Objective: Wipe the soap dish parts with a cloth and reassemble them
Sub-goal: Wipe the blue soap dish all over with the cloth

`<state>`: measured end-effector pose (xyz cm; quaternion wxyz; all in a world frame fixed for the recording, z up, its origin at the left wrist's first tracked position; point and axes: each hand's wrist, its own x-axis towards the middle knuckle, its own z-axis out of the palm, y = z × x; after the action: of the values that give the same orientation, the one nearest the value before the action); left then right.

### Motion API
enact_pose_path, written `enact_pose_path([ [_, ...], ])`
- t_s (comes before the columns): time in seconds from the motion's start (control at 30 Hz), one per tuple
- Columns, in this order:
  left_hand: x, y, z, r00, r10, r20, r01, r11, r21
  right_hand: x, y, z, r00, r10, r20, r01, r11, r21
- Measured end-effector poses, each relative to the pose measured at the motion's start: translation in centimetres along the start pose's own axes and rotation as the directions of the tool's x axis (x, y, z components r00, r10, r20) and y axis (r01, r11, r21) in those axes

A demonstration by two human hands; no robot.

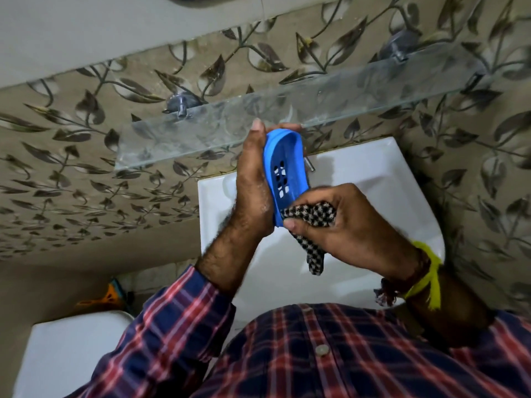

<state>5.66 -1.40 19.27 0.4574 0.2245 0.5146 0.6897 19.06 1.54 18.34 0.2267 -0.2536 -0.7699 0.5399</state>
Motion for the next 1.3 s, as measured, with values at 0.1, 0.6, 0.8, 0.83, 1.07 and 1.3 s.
enact_pose_path([
  [0.1, 0.2, 0.8, 0.3, 0.994, -0.067, -0.090, 0.066, 0.998, -0.017, -0.5, 0.2, 0.6, 0.997, 0.016, -0.075, -0.017, 1.000, -0.012],
  [0.6, 1.2, -6.2, -6.1, 0.425, 0.565, 0.707, -0.878, 0.069, 0.473, 1.4, -1.3, -2.0, 0.879, 0.422, 0.223, -0.449, 0.573, 0.685],
  [0.8, 1.5, -6.1, -4.6, 0.415, 0.742, 0.527, -0.873, 0.162, 0.460, 1.9, -1.8, -1.6, 0.919, 0.329, 0.217, -0.370, 0.535, 0.760],
  [0.83, 1.3, -6.2, -4.3, 0.413, 0.768, 0.491, -0.872, 0.176, 0.457, 1.8, -1.9, -1.6, 0.932, 0.299, 0.203, -0.343, 0.552, 0.760],
  [1.07, 0.4, -6.1, -3.7, 0.499, 0.799, 0.335, -0.832, 0.334, 0.443, 1.1, -1.6, -1.3, 0.963, 0.231, 0.135, -0.256, 0.652, 0.714],
  [1.3, 0.1, -5.2, -3.6, 0.652, 0.729, 0.211, -0.735, 0.538, 0.412, 0.6, -1.2, -0.2, 0.966, 0.237, 0.099, -0.244, 0.723, 0.647],
])
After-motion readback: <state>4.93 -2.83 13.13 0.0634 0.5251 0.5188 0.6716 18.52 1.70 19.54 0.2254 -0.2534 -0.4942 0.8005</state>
